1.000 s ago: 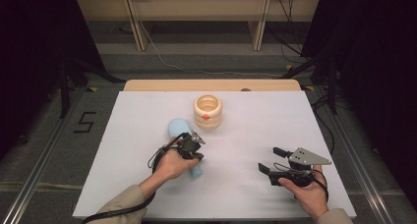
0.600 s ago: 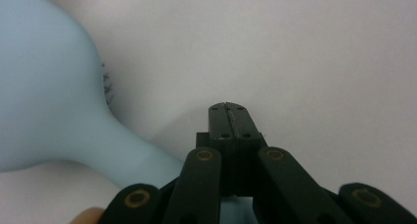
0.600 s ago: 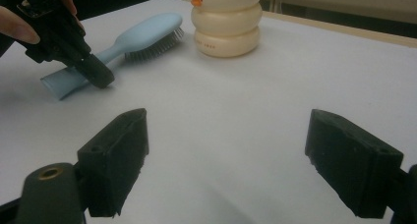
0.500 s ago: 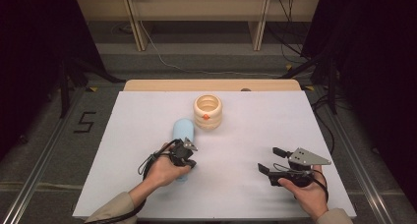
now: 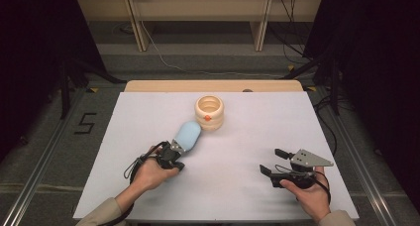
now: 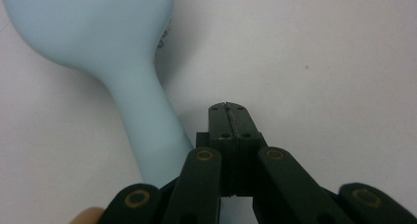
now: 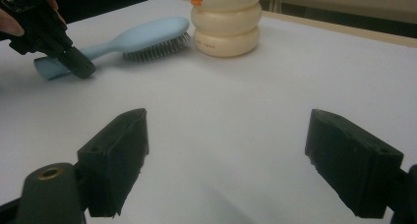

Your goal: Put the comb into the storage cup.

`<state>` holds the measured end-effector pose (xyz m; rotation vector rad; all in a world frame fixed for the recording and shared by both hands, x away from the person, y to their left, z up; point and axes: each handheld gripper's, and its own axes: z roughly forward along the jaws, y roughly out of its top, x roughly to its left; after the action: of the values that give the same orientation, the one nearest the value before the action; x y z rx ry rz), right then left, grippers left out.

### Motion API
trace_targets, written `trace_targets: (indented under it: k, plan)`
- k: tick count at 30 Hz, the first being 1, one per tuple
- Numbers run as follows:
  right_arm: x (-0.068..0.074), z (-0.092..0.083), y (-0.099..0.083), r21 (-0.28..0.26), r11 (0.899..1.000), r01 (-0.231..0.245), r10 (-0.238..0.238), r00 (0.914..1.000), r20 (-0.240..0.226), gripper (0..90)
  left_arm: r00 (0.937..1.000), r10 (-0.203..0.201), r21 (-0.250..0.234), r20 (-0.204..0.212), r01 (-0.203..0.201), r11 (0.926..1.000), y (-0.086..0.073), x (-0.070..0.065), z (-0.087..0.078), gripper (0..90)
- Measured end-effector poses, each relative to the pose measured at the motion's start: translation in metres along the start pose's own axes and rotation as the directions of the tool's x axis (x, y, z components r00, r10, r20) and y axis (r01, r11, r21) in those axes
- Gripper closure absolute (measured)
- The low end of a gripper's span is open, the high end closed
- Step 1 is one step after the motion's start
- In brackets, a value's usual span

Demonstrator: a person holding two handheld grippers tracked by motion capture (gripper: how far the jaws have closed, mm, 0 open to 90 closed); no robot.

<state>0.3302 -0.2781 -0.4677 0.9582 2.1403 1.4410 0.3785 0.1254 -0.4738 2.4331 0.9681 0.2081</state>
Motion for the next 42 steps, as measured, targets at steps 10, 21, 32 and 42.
trace_targets:
  k: [10,21,32,42]
  plan:
    - [-0.001,0.0,0.0,-0.002,1.0,-0.001,0.001,1.0,0.001,17.3,0.9995,-0.008,0.013,-0.032,0.008,0.9999,-0.006,0.009,-0.005,90.0]
    - [-0.001,0.0,0.0,0.001,1.0,-0.004,0.004,1.0,-0.002,17.4,0.9981,-0.042,-0.001,-0.046,0.042,0.9991,-0.017,0.023,-0.01,90.0]
    - [0.0,0.0,0.0,0.0,1.0,-0.002,0.002,1.0,-0.002,17.8,0.9981,-0.027,-0.016,-0.056,0.026,0.9995,-0.02,0.024,-0.012,89.9]
    - [0.0,0.0,-0.001,0.002,1.0,0.001,-0.001,1.0,-0.003,17.8,0.9985,-0.011,-0.046,-0.054,0.008,0.9989,-0.02,0.023,-0.02,86.5]
